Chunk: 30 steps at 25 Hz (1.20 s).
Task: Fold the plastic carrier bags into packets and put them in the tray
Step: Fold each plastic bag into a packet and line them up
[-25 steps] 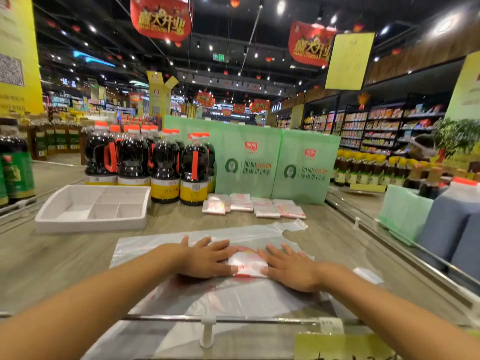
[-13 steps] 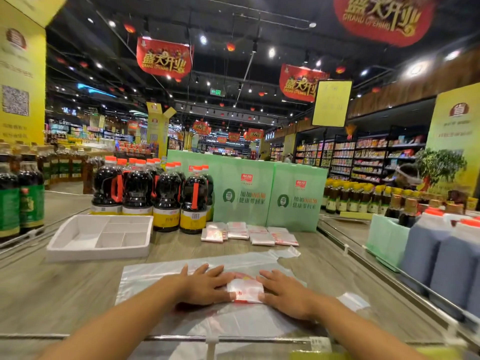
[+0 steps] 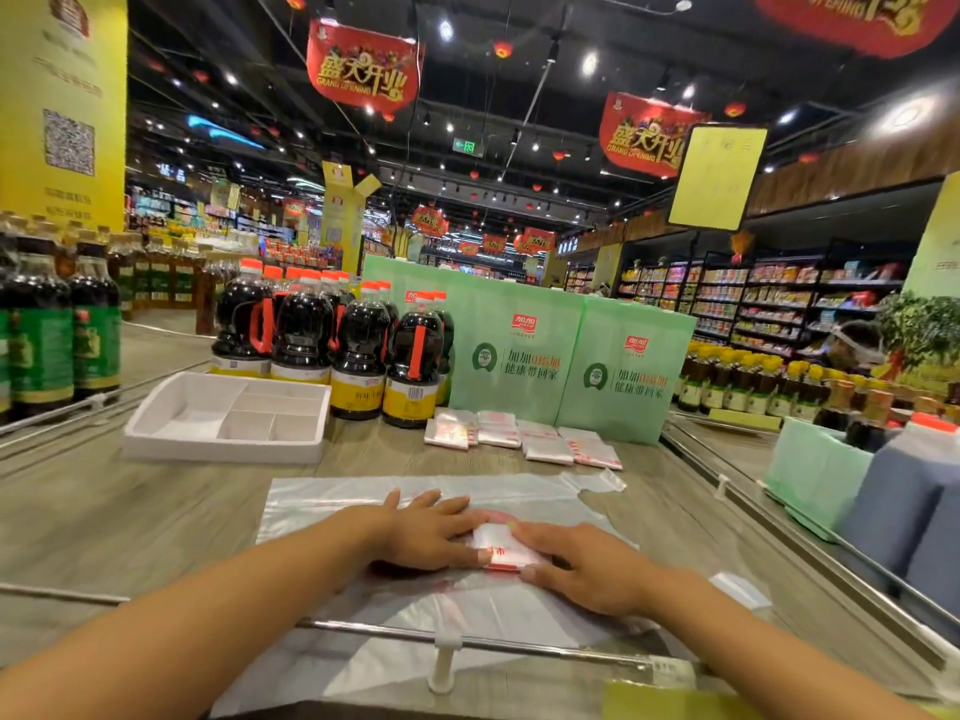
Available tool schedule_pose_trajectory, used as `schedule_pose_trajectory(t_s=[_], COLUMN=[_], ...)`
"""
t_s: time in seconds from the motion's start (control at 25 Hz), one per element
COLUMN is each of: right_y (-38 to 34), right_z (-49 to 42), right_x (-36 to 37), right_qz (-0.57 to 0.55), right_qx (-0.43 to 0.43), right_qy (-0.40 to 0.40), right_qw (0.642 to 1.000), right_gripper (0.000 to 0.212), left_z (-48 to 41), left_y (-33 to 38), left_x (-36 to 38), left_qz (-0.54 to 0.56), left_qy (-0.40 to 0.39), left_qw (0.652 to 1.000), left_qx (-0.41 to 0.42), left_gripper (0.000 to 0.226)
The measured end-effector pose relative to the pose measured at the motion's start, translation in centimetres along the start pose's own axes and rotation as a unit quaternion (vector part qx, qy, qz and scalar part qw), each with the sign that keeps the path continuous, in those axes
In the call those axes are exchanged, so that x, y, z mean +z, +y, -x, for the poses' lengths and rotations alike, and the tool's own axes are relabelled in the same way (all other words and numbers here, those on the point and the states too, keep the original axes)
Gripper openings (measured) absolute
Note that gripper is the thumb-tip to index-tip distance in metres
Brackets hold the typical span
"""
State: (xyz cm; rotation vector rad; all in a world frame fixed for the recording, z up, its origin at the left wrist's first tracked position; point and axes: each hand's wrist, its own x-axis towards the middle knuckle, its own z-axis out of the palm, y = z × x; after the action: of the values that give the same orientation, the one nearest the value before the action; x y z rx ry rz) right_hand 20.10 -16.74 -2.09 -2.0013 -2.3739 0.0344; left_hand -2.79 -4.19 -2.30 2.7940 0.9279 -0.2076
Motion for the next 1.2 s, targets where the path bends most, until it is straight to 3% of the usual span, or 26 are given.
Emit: schedule_pose_trajectory(t_s=[0.2,0.4,0.56,0.8,0.92,1.04,1.2], right_y=[-1.3,-0.6,2.2,7.0,8.8,9.8,8.9], right_z=[0.0,-2.3,-4.8,-10.5,-14.0,-17.0,-18.8], right_x=[-1.6,-1.4,-2.1,-2.9,-2.4,-1.7,-0.3], right_qz=[0.123,0.155,0.168,0.168,0.18,0.158,0.161], right_qx=[-0.104,-0.124,-0.147,-0.1,-0.101,-0.089,-0.078], right_qy=[0.045,0.081,0.233,0.358,0.358,0.318,0.221], right_qw=[0.986,0.977,0.947,0.913,0.91,0.931,0.959], right_gripper=[0.049,0.035,0.017,0.022,0.022,0.037,0.024], left_z=[0.2,0.7,0.1,-1.7,-2.3,-2.9,-3.3], left_y=[-0.8,-4.0,-5.7,-7.0,-7.4,-7.6,-8.0], left_x=[-0.7,-1.8,-3.2,-1.4,-0.3,0.1,0.2], left_qz=[0.007,0.093,0.125,0.128,0.099,0.072,0.068], left_qy=[-0.015,0.091,0.157,0.112,0.085,0.085,0.08], left_qw=[0.999,0.988,0.977,0.981,0.987,0.989,0.989], left_qx=[0.051,0.081,0.07,0.091,0.097,0.1,0.103], left_gripper=[0.077,0.069,0.061,0.068,0.068,0.069,0.07])
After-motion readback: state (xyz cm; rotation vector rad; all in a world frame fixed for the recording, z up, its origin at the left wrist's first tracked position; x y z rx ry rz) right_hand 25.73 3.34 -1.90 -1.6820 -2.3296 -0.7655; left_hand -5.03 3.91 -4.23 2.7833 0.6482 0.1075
